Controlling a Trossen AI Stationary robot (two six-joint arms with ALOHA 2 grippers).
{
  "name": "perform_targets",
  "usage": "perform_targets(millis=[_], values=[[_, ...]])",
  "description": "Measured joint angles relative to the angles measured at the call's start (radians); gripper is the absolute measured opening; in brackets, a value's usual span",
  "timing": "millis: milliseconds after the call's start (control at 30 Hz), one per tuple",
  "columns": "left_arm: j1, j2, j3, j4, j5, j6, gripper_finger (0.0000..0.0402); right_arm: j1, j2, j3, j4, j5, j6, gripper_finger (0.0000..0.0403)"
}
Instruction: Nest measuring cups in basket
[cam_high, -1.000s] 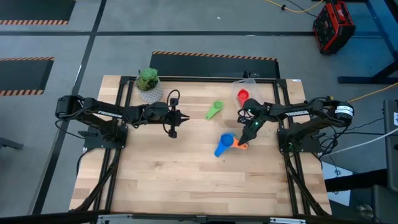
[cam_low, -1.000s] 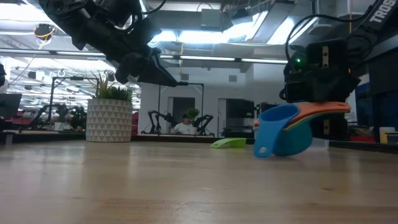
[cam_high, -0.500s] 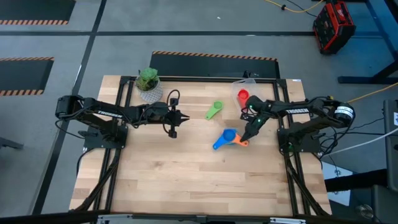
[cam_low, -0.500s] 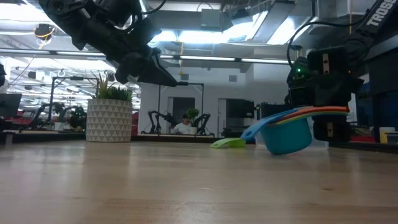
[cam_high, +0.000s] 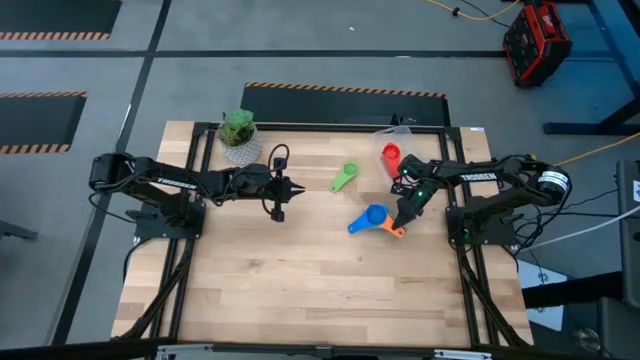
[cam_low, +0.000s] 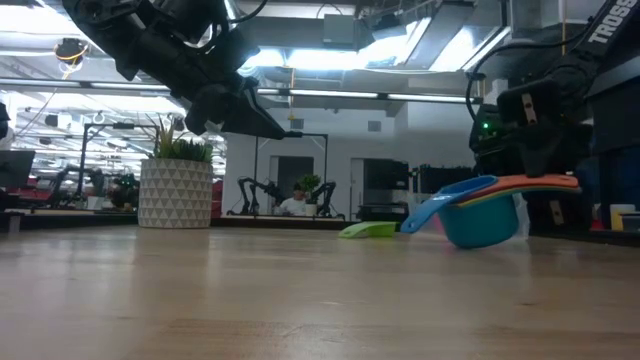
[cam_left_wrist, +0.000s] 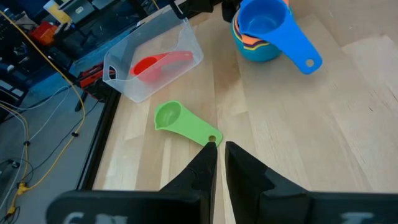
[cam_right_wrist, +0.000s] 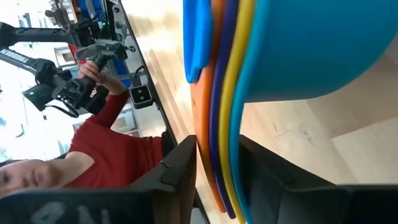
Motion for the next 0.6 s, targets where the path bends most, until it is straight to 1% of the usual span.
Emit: perform_targets(millis=[100,233,600], values=[[0.000,0.000,0.000,0.000,0.000,-0.001,0.0027,0.000,0.000,0.000,0.000,-0.001,-0.002,0.0114],[-0.005,0.000,0.000,-0.003,0.000,-0.023,0.0027,0.000,0.000,0.000,0.001,0.029,-0.004,0.0114],[-0.005,0.000,0.000,-0.004,0.000,-0.023,0.0027,0.000,0.000,0.000,0.004,0.031,-0.001,0.0114]])
